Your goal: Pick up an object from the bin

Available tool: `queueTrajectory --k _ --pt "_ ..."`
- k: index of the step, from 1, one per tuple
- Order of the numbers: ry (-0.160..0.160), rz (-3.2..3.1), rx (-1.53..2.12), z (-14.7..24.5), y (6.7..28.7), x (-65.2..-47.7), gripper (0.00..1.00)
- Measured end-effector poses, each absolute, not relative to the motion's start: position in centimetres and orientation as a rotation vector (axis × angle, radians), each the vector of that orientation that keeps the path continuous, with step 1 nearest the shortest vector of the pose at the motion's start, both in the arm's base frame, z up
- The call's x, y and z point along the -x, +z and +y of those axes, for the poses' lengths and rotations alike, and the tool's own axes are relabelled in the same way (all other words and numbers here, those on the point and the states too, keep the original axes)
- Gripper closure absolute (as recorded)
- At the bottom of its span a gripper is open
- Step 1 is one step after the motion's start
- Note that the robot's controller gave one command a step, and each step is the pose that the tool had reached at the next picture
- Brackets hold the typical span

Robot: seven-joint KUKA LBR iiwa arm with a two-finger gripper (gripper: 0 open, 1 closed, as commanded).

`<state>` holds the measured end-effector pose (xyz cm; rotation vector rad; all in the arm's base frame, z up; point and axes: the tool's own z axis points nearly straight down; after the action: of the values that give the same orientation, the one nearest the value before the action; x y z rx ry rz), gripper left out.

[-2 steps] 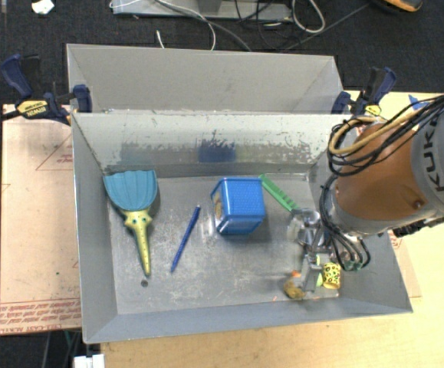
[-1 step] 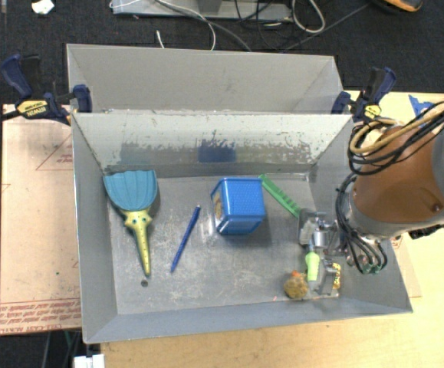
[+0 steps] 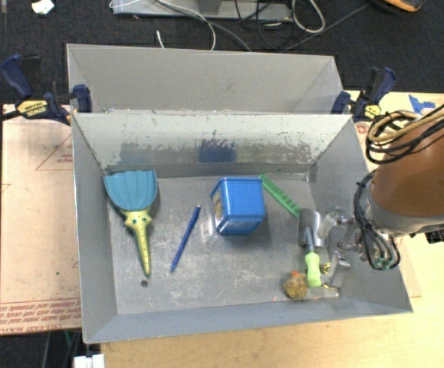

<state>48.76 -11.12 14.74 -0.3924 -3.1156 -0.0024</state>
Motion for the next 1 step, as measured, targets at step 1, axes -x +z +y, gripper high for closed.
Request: queueTrajectory --k 1 --pt "-0.003 -3.142 -0.054 -10.38 15.98 -48.7 0.0"
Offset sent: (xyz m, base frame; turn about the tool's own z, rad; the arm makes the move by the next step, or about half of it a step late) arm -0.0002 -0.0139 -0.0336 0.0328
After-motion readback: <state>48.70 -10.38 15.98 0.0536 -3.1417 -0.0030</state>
